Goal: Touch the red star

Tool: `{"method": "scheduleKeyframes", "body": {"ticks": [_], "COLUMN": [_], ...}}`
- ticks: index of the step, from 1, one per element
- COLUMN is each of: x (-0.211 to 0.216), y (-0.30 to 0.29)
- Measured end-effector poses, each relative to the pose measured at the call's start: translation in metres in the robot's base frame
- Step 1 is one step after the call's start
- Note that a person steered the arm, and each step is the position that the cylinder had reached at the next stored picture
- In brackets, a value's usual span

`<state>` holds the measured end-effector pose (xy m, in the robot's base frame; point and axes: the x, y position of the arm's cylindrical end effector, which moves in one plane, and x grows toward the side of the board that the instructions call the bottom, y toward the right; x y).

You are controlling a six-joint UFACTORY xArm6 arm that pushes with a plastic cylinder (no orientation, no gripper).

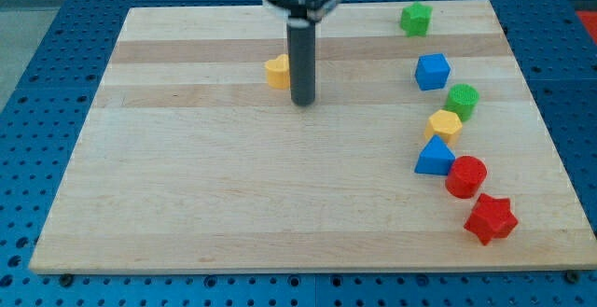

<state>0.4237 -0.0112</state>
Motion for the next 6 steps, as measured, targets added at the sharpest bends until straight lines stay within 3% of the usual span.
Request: {"method": "scheduleKeyframes", "body": {"ticks": [2,3,6], "x": [0.159,0.193,0.194], "y": [0.013,0.063,0.172]}}
